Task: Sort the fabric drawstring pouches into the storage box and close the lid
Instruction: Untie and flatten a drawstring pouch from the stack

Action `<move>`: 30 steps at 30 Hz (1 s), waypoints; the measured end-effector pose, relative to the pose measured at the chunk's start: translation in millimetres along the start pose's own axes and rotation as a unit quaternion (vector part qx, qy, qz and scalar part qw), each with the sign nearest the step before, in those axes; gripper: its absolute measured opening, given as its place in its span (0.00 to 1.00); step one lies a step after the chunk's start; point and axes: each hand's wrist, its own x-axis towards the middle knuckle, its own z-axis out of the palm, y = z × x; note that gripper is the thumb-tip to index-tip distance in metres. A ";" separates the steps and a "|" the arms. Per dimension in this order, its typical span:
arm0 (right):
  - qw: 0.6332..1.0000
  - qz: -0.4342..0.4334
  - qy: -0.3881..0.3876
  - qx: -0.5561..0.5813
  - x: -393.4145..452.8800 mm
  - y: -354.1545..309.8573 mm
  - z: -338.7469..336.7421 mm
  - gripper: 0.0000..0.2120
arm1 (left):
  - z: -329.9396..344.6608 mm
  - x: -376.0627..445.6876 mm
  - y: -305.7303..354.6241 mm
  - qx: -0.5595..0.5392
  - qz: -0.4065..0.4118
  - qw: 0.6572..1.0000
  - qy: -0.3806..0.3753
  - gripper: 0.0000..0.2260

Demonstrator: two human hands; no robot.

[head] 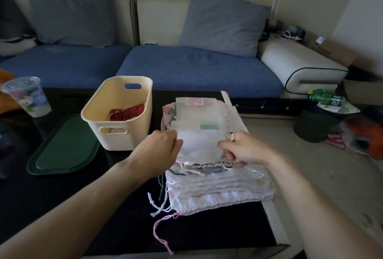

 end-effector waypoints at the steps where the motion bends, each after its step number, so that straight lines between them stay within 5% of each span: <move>1: 1.000 -0.003 -0.003 0.005 0.3 1.5 -0.1 0.19 | -2.2 1.2 -1.6 0.038 -0.026 0.998 -0.043 0.16; 5: 0.997 -0.029 -0.043 -0.049 -1.5 -0.2 4.6 0.19 | -7.8 3.2 -5.3 0.082 -0.076 0.987 -0.114 0.16; 8: 0.993 -0.018 -0.070 -0.094 -5.2 -3.4 5.6 0.16 | -8.1 2.7 -8.3 0.103 -0.059 0.991 -0.066 0.17; 12: 0.997 0.019 -0.078 -0.008 -7.9 -3.1 0.4 0.13 | -5.5 4.1 -17.3 0.094 -0.069 0.992 -0.051 0.18; 23: 0.993 0.028 -0.110 -0.005 -20.7 -7.7 -0.7 0.17 | -3.0 4.0 -18.8 0.070 -0.040 0.995 0.064 0.17; 26: 0.990 -0.002 -0.096 -0.104 -25.9 -10.6 7.2 0.18 | -13.3 2.0 -3.6 -0.171 -0.060 0.981 0.067 0.13; 28: 0.986 -0.015 -0.094 -0.138 -29.2 -15.5 12.2 0.18 | -24.2 2.0 8.5 -0.403 -0.086 0.911 -0.008 0.07; 30: 0.985 -0.020 -0.112 -0.131 -30.8 -20.0 15.5 0.16 | -23.3 4.0 8.8 -0.463 -0.075 0.883 -0.011 0.08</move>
